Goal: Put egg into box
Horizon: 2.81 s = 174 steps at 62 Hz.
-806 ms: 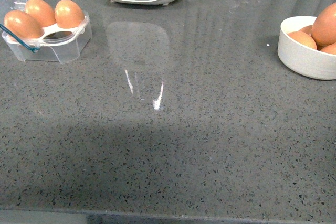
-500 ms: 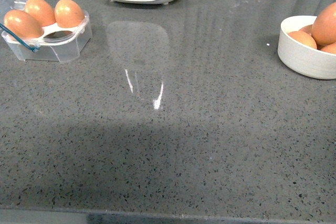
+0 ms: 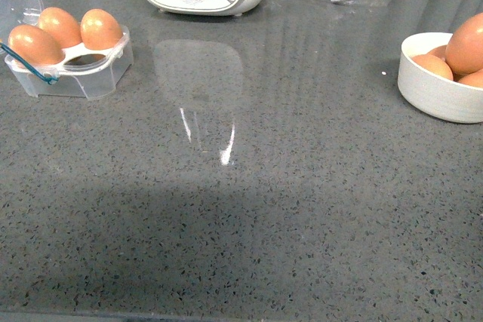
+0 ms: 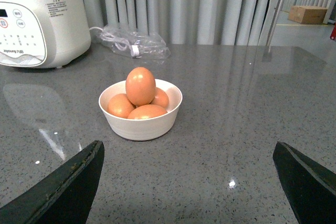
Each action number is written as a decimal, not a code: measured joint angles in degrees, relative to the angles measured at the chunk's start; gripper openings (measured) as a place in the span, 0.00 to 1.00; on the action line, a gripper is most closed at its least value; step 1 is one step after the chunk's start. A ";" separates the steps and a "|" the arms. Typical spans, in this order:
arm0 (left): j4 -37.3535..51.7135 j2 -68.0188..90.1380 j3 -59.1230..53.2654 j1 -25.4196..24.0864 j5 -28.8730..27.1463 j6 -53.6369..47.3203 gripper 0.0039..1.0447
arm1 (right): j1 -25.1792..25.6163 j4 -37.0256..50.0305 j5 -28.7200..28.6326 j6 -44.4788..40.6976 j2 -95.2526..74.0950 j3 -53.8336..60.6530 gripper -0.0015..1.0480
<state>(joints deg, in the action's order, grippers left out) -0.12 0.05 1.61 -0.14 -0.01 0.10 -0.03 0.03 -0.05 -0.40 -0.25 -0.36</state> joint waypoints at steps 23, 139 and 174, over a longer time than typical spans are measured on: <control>0.00 0.00 0.00 0.00 0.00 0.00 0.94 | 0.04 -0.46 -0.48 -0.37 -0.26 -0.09 0.93; 0.00 0.00 0.00 0.00 0.00 0.00 0.94 | -3.80 17.64 -7.39 -4.26 -88.02 -42.25 0.80; 0.00 0.00 0.00 0.00 0.00 0.00 0.94 | -4.66 16.50 -7.58 -4.31 -84.02 -42.07 0.39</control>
<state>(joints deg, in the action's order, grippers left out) -0.12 0.05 1.61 -0.14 -0.01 0.10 -4.69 16.53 -7.64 -4.71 -84.27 -42.44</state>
